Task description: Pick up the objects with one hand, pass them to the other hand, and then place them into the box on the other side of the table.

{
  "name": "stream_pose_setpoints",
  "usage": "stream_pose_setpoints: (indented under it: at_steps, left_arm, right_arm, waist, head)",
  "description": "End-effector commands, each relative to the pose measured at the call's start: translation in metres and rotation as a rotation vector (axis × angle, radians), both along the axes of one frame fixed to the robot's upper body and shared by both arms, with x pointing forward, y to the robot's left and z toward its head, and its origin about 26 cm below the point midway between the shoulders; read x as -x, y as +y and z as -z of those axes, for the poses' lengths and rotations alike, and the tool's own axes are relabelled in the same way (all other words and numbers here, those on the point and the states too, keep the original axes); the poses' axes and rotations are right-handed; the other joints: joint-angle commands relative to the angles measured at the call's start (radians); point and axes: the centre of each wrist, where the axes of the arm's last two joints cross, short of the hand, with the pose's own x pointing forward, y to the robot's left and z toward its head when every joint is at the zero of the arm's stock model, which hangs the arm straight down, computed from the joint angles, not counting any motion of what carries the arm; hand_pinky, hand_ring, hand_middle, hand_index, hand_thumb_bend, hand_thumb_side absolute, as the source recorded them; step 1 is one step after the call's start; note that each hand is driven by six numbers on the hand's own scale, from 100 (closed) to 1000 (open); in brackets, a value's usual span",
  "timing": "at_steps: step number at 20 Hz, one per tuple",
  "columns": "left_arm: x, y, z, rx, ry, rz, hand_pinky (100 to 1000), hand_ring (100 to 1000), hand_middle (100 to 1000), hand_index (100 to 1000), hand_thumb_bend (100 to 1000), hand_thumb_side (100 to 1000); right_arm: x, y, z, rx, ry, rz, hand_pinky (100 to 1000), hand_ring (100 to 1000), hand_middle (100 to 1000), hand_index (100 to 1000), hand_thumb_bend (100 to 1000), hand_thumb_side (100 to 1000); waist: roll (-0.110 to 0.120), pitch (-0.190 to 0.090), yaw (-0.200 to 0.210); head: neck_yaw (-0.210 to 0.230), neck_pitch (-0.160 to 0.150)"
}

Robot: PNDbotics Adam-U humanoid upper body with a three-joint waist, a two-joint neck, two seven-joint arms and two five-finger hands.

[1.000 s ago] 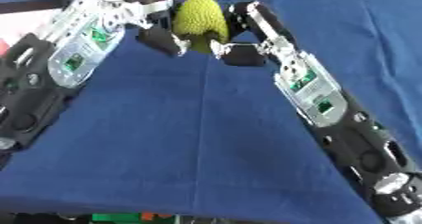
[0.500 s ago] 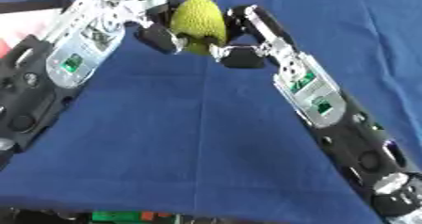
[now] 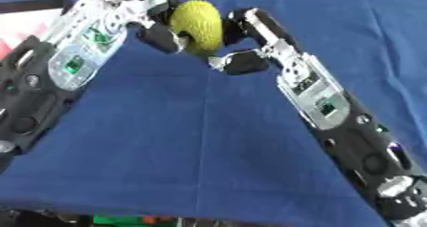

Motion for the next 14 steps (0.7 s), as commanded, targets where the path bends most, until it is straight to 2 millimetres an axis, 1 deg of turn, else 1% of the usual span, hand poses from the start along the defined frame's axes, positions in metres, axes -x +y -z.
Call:
stream_pose_setpoints:
  at_steps: [1,3,5,7,10,11,12,13,14]
  left_arm:
    - [0.0005,0.0037,-0.0135,-0.011,-0.065,-0.012,708,533,385,378,100,213]
    - [-0.0022,0.0065,-0.0115,-0.027,-0.082,-0.031,706,531,382,372,100,215]
    - [-0.0051,0.0088,-0.0092,-0.039,-0.084,-0.045,705,529,379,368,100,216]
    - [-0.006,0.0099,-0.0088,-0.045,-0.088,-0.047,703,528,377,363,100,216]
    - [-0.0038,0.0103,-0.0114,-0.05,-0.107,-0.039,702,527,375,361,100,216]
    - [-0.0027,0.0106,-0.0128,-0.052,-0.114,-0.036,702,527,375,360,100,214]
    - [-0.0018,0.0109,-0.0139,-0.053,-0.121,-0.034,702,527,375,360,100,214]
    - [-0.0009,0.0115,-0.0151,-0.054,-0.127,-0.034,702,528,375,359,100,213]
    - [-0.0003,0.0123,-0.0162,-0.055,-0.132,-0.034,702,528,374,358,100,222]
  right_arm:
    - [0.0003,-0.0032,-0.0087,0.037,-0.034,0.0,711,645,595,697,573,316]
    - [0.0002,-0.0048,-0.0078,0.065,-0.035,0.007,727,685,649,745,572,359]
    - [-0.0001,-0.0062,-0.0066,0.095,-0.03,0.014,743,725,714,805,551,416]
    - [-0.0004,-0.0071,-0.0058,0.126,-0.023,0.024,757,756,754,841,532,492]
    - [-0.0012,-0.0089,-0.0047,0.162,-0.011,0.055,767,777,781,871,506,601]
    - [-0.0013,-0.0096,-0.0045,0.171,-0.006,0.066,769,782,787,876,502,626]
    - [-0.0012,-0.0099,-0.0046,0.178,-0.005,0.076,769,782,787,876,502,626]
    - [-0.0014,-0.0108,-0.0044,0.182,-0.002,0.088,769,786,792,881,495,665]
    - [-0.0015,-0.0116,-0.0043,0.185,0.001,0.101,768,787,795,882,474,681]
  waist:
    - [-0.001,-0.019,0.001]
    - [-0.002,-0.02,0.001]
    - [-0.003,-0.02,0.001]
    - [-0.003,-0.021,0.001]
    - [-0.004,-0.02,0.001]
    - [-0.004,-0.02,0.0]
    - [-0.004,-0.02,0.0]
    - [-0.004,-0.021,0.0]
    - [-0.004,-0.021,0.0]
  head:
    - [0.004,0.005]
    - [0.005,0.005]
    - [0.006,0.005]
    - [0.006,0.005]
    - [0.007,0.005]
    - [0.008,0.005]
    - [0.008,0.005]
    - [0.009,0.005]
    - [0.01,0.005]
